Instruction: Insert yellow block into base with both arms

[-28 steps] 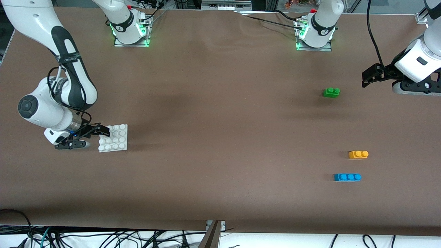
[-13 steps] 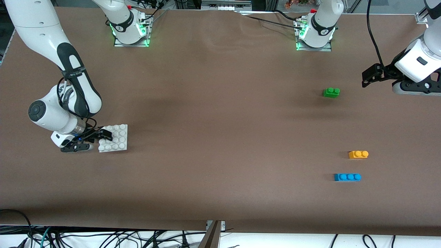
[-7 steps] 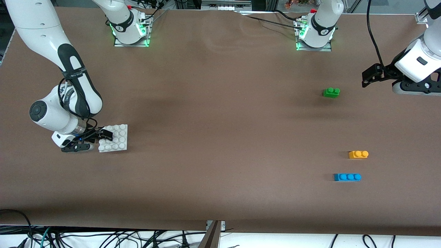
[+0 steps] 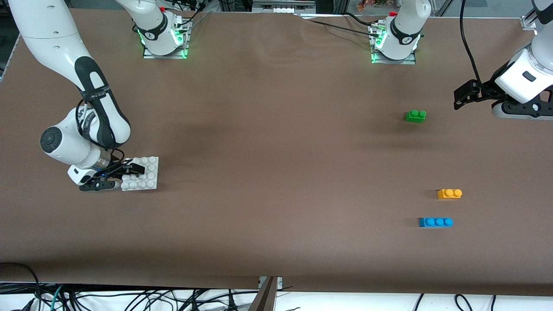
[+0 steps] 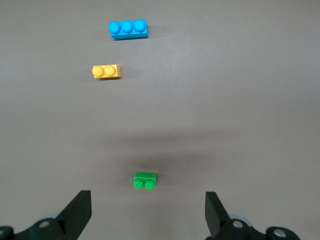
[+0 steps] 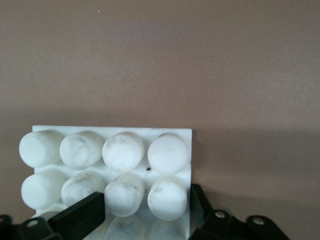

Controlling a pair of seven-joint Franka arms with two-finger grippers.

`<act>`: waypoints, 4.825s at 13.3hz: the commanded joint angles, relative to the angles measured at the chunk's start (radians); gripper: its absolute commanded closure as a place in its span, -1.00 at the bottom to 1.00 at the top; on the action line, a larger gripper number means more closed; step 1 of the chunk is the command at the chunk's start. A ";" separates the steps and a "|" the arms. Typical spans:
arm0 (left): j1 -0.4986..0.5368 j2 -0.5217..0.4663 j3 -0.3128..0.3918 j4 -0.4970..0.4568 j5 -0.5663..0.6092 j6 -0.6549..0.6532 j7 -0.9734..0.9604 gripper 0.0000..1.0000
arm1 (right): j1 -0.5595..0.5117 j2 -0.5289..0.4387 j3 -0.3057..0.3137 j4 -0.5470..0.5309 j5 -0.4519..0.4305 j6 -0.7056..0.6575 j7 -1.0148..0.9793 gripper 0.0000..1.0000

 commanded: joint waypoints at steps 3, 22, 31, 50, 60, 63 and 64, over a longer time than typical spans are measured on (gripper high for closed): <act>0.001 0.009 -0.001 0.029 -0.006 -0.024 0.016 -1.00 | 0.056 0.018 0.006 -0.008 0.020 0.023 0.117 -0.32; 0.009 0.009 0.001 0.029 -0.003 -0.024 0.015 -1.00 | 0.628 0.279 0.046 0.418 -0.002 0.056 0.884 -0.39; 0.009 0.009 -0.001 0.029 -0.005 -0.024 0.013 -1.00 | 0.813 0.435 0.038 0.661 -0.008 0.103 0.927 -0.42; 0.013 0.032 0.008 0.029 -0.012 -0.014 0.004 -1.00 | 0.477 0.125 0.049 0.681 0.021 -0.413 0.825 -1.00; 0.105 0.291 0.025 0.093 -0.006 0.192 0.135 -1.00 | 0.099 -0.509 0.029 0.311 -0.295 -0.902 0.370 -1.00; 0.138 0.424 0.027 0.092 -0.005 0.356 0.179 -1.00 | 0.082 -0.577 0.029 0.248 -0.316 -0.906 0.349 -1.00; 0.147 0.468 0.027 0.092 -0.005 0.405 0.177 -1.00 | 0.083 -0.577 0.029 0.250 -0.316 -0.906 0.349 -1.00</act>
